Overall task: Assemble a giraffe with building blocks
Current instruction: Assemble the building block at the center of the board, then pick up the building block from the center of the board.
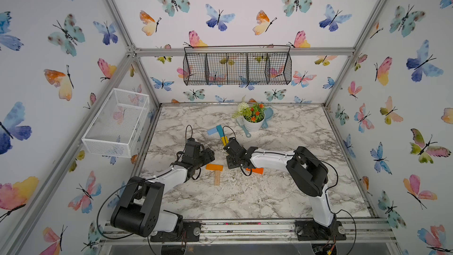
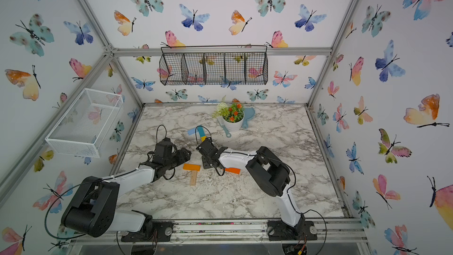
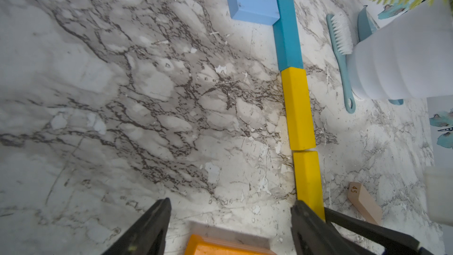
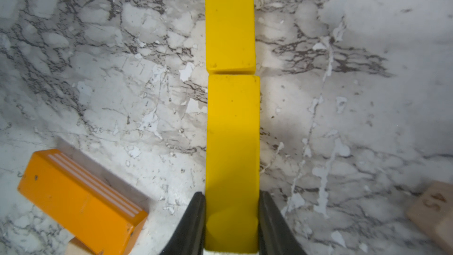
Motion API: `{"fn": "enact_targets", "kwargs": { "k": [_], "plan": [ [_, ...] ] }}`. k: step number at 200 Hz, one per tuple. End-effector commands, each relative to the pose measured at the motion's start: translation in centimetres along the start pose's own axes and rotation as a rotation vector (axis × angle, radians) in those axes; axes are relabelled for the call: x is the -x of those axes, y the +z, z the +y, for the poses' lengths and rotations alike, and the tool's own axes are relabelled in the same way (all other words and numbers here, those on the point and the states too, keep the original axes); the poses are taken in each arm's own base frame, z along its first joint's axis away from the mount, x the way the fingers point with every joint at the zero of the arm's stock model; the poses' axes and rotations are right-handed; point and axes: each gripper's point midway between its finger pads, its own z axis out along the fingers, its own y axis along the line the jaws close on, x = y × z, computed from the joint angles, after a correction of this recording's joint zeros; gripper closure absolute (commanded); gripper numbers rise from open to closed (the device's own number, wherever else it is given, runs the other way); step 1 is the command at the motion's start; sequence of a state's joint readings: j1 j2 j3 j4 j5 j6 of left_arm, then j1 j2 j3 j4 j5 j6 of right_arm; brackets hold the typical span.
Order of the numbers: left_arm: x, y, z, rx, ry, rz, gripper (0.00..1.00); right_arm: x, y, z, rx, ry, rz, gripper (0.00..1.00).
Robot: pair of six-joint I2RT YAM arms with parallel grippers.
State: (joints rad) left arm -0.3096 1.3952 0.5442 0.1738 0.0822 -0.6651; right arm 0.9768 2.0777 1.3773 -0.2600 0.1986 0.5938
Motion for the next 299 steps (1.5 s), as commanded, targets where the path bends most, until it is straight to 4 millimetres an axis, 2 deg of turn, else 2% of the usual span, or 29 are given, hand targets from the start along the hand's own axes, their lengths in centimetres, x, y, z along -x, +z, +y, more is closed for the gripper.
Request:
{"fn": "enact_targets", "kwargs": {
  "k": [1,30,91,111,140,153,167,183,201,220,234,258,276,299],
  "plan": [
    [0.8,-0.1,-0.3,0.006,0.017,-0.02,0.19,-1.6,1.1,0.1,0.002,-0.021,0.047,0.88],
    [0.8,-0.1,-0.3,0.006,0.017,-0.02,0.19,-1.6,1.1,0.1,-0.002,-0.024,0.049,0.86],
    [0.9,-0.2,-0.3,0.012,0.025,-0.023,0.19,-0.9,0.4,0.3,0.008,-0.034,0.033,0.61],
    [1.2,-0.4,-0.3,0.014,0.028,-0.034,0.19,0.2,-0.9,0.6,0.023,-0.04,0.0,0.51],
    [1.4,-0.6,-0.2,0.021,0.037,-0.045,0.18,2.3,-3.8,0.7,0.034,-0.051,-0.077,0.32],
    [1.6,-0.7,-0.2,0.028,0.042,-0.056,0.18,3.2,-5.4,0.1,0.014,-0.062,-0.122,0.28],
    [1.9,-1.0,0.1,0.045,0.045,-0.074,0.18,4.2,-7.2,-1.6,-0.052,-0.072,-0.186,0.2],
    [2.3,-1.5,-0.1,0.039,0.065,-0.108,0.18,4.7,-8.9,-4.4,-0.135,-0.086,-0.249,0.12],
    [2.5,-2.4,-1.2,0.026,0.139,-0.17,0.18,4.5,-9.6,-8.3,-0.161,-0.05,-0.267,0.12],
    [1.7,-3.2,-4.5,-0.016,0.295,-0.22,0.18,3.7,-9.8,-12.8,-0.128,0.058,-0.249,0.12],
    [0.6,-3.8,-7.9,-0.056,0.432,-0.243,0.25,2.9,-10.3,-15.9,-0.143,0.142,-0.267,0.12],
    [-2.0,-4.5,-12.9,-0.113,0.613,-0.268,0.26,0.8,-10.7,-19.9,-0.231,0.243,-0.341,0.12],
    [-4.1,-3.3,-15.3,-0.152,0.706,-0.186,0.26,-0.7,-10.9,-22.0,-0.291,0.301,-0.387,0.13],
    [-5.4,-0.9,-17.3,-0.142,0.757,-0.058,0.26,-2.4,-12.2,-24.2,-0.37,0.342,-0.463,0.12]
  ]
}}
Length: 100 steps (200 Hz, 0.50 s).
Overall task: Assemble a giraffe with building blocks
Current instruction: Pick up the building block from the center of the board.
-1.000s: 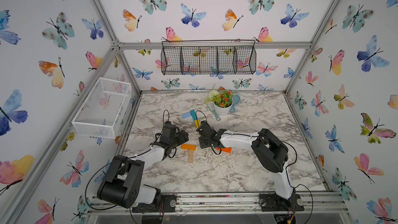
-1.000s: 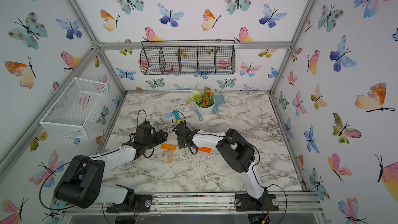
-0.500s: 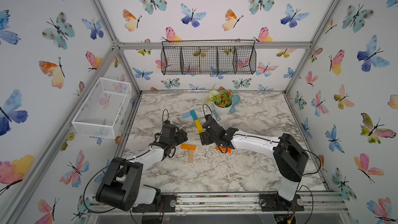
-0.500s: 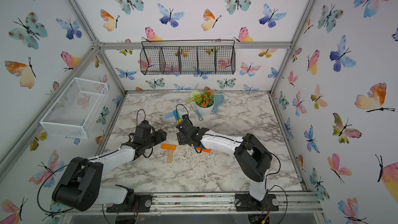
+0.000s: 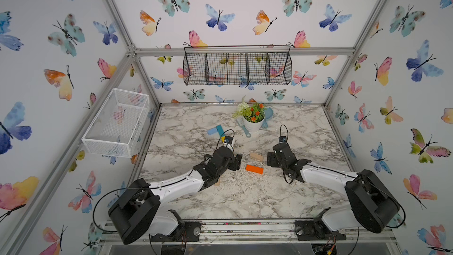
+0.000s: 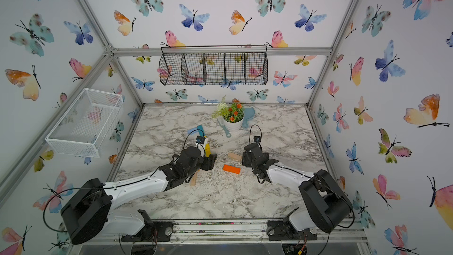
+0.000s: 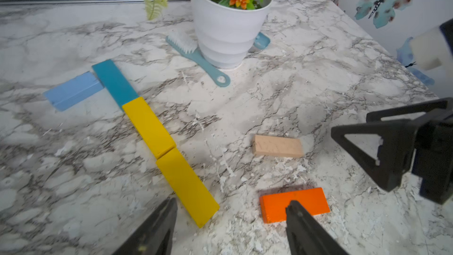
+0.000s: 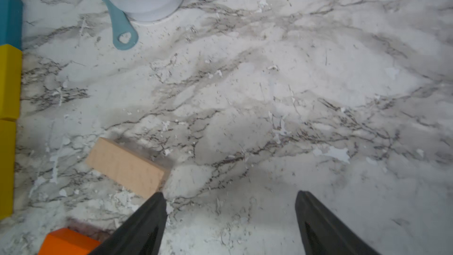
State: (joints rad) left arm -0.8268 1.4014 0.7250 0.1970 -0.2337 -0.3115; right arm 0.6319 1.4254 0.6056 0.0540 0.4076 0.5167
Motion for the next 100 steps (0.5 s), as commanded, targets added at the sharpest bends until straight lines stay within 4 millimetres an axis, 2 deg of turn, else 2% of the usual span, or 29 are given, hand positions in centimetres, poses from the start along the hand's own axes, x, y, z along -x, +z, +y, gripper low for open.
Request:
{"fn": "enact_targets", "kwargs": {
  "k": [1,23,43,56,66,76,100],
  "plan": [
    [-0.5,2.3,-0.8,0.015,0.098,0.109,0.26,2.0,-1.2,-2.1,-0.06,0.109,-0.168,0.12],
    [-0.5,5.0,-2.5,-0.008,0.086,0.196,0.26,2.6,-3.2,-3.8,-0.065,0.158,-0.27,0.13],
    [-1.7,7.4,-3.5,-0.031,0.077,0.255,0.26,3.4,-5.1,-4.8,-0.025,0.238,-0.381,0.13],
    [-2.3,8.6,-3.8,-0.034,0.07,0.284,0.25,3.8,-6.0,-5.1,0.006,0.276,-0.433,0.07],
    [-2.7,9.4,-4.2,-0.045,0.06,0.307,0.25,3.8,-6.1,-4.9,0.03,0.273,-0.444,0.01],
    [-3.1,10.1,-4.6,-0.06,0.055,0.325,0.25,4.1,-6.0,-4.3,0.061,0.258,-0.438,0.0],
    [-4.2,11.5,-5.3,-0.088,0.049,0.367,0.25,4.0,-3.8,-1.8,0.181,0.214,-0.331,0.0]
  ]
}}
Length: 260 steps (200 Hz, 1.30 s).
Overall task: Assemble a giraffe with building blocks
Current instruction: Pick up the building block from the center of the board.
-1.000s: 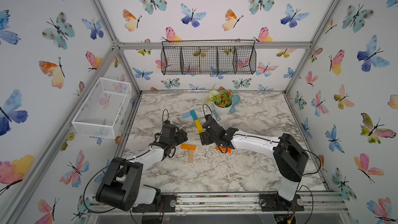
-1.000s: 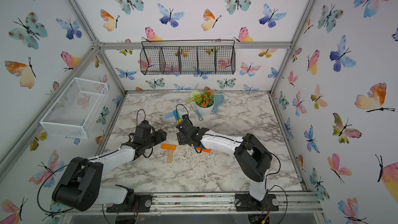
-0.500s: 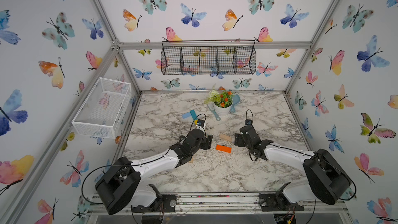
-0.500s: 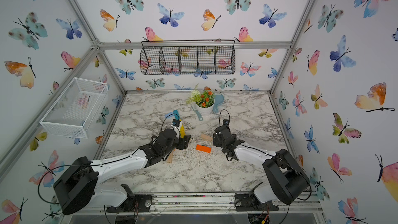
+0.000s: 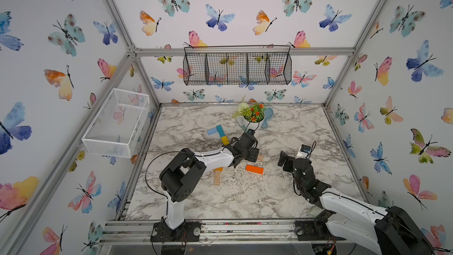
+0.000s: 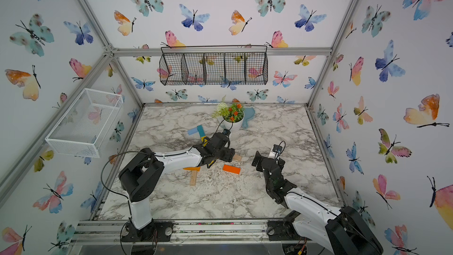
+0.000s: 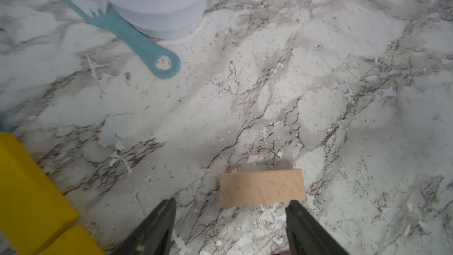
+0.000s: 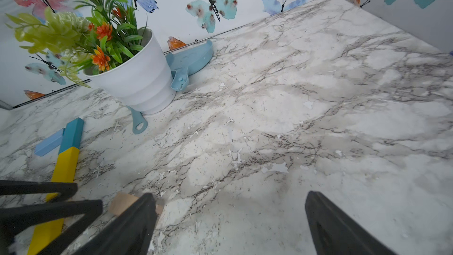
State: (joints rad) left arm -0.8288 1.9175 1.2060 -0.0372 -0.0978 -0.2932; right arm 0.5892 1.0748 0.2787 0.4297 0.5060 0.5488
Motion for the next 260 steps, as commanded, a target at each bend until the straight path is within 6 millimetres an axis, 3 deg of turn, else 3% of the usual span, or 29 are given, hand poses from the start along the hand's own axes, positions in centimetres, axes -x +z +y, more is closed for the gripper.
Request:
{"fn": "enact_targets", "kwargs": {
  "k": [1,17,25,70,118,159,196,218,223,260],
  "plan": [
    [-1.0,1.2,-1.0,-0.049,-0.008,0.073,0.25,0.0,1.5,2.6,0.124,0.008,0.055,0.0],
    [-0.9,1.6,-1.4,-0.06,-0.006,0.083,0.25,-0.9,2.7,3.3,0.18,0.041,0.133,0.0],
    [-2.0,2.6,-1.2,-0.054,-0.003,0.114,0.25,-0.8,2.9,2.9,0.184,0.064,0.142,0.0],
    [-3.2,3.0,-2.1,-0.115,-0.011,0.148,0.25,1.1,2.0,-1.7,0.103,0.175,0.05,0.0],
    [-3.3,3.1,-4.0,-0.232,-0.076,0.115,0.25,1.4,1.7,-2.3,0.071,0.155,0.037,0.0],
    [-2.8,3.4,-6.9,-0.381,-0.159,0.117,0.28,2.0,0.9,-2.9,0.055,0.149,-0.005,0.0],
    [-2.8,2.1,-8.6,-0.469,-0.188,0.108,0.29,2.2,0.4,-3.3,0.043,0.145,-0.022,0.0],
    [-2.6,1.4,-7.4,-0.394,-0.128,0.093,0.29,2.1,0.6,-3.3,0.04,0.142,-0.014,0.0],
    [-1.7,0.4,-7.1,-0.373,-0.101,0.067,0.29,2.1,0.6,-3.3,0.04,0.14,-0.013,0.0],
    [-1.2,-2.4,-4.6,-0.23,0.177,0.049,0.32,2.0,0.6,-3.3,0.04,0.139,-0.013,0.0]
  ]
}}
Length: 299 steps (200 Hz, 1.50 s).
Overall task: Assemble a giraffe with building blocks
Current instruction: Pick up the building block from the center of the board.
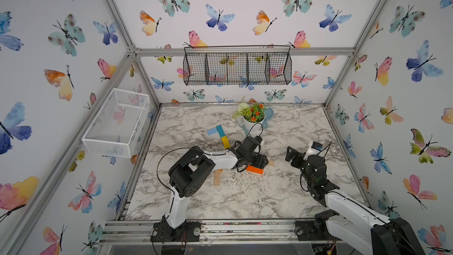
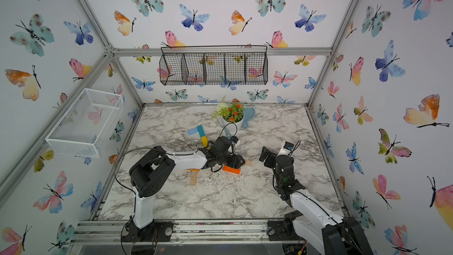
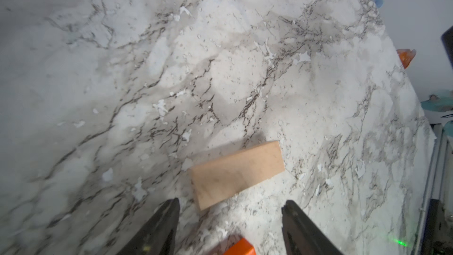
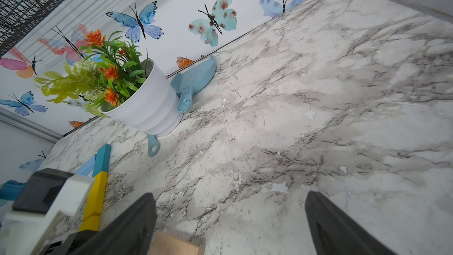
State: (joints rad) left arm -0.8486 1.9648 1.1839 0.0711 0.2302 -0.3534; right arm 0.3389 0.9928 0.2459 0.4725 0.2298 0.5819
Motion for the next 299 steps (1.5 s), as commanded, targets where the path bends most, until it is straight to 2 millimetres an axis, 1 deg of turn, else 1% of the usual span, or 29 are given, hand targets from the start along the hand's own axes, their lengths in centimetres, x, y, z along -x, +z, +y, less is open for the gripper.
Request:
{"fn": "enact_targets", "kwargs": {
  "k": [1,23,29,52,82,117,132,146,163,189,224,239,245,265,267,281,291,299],
  "plan": [
    [0.9,-3.5,0.6,0.115,0.223,0.001,0.32,-0.4,0.0,-0.6,-0.025,-0.02,0.007,0.0],
    [0.2,-4.8,1.3,0.152,0.366,0.011,0.34,-0.5,0.1,-0.5,-0.018,-0.025,0.017,0.0],
    [0.3,-5.0,1.4,0.163,0.39,-0.005,0.34,-0.5,0.2,-0.3,-0.012,-0.027,0.019,0.0],
    [-0.1,-5.2,1.1,0.161,0.489,-0.015,0.34,-0.6,0.1,-0.1,-0.003,-0.038,0.028,0.0],
    [-0.8,-5.0,1.7,0.192,0.56,0.066,0.34,-0.8,0.0,-0.2,0.003,-0.039,0.025,0.0],
    [-2.0,-4.1,2.0,0.179,0.596,0.125,0.35,-1.2,0.4,0.4,0.031,-0.049,0.052,0.0],
    [-2.3,-3.6,1.5,0.16,0.602,0.135,0.35,-1.2,0.5,0.7,0.043,-0.049,0.057,0.0],
    [-3.1,-2.9,0.5,0.116,0.614,0.152,0.35,-1.2,0.4,0.9,0.056,-0.051,0.058,0.0],
    [-4.1,-2.1,0.0,0.1,0.627,0.185,0.36,-1.2,0.4,1.2,0.071,-0.057,0.06,0.0],
    [-5.4,-1.0,0.3,0.095,0.633,0.243,0.36,-1.3,0.6,1.3,0.077,-0.058,0.063,0.0],
    [-6.6,-0.5,1.1,0.104,0.645,0.306,0.37,-1.4,0.8,1.5,0.082,-0.057,0.072,0.0],
    [-7.0,-0.3,1.1,0.094,0.632,0.316,0.4,-1.4,0.9,1.5,0.082,-0.058,0.076,0.0],
    [-7.1,-0.2,1.1,0.092,0.626,0.316,0.44,-1.4,0.9,1.5,0.08,-0.057,0.076,0.0],
    [-6.9,-0.1,1.0,0.094,0.613,0.311,0.62,-1.4,0.7,1.3,0.074,-0.057,0.073,0.0],
    [-7.6,0.3,1.4,0.097,0.61,0.331,0.63,-1.4,0.7,1.3,0.073,-0.057,0.072,0.0],
    [-7.6,0.6,2.0,0.123,0.599,0.336,0.67,-1.2,0.6,1.3,0.071,-0.057,0.063,0.0],
    [-7.5,0.6,2.1,0.133,0.598,0.333,0.73,-1.2,0.5,1.2,0.069,-0.057,0.059,0.0],
    [-7.2,0.6,2.2,0.145,0.597,0.325,0.75,-1.1,0.5,1.2,0.067,-0.056,0.056,0.0]
  ]
}}
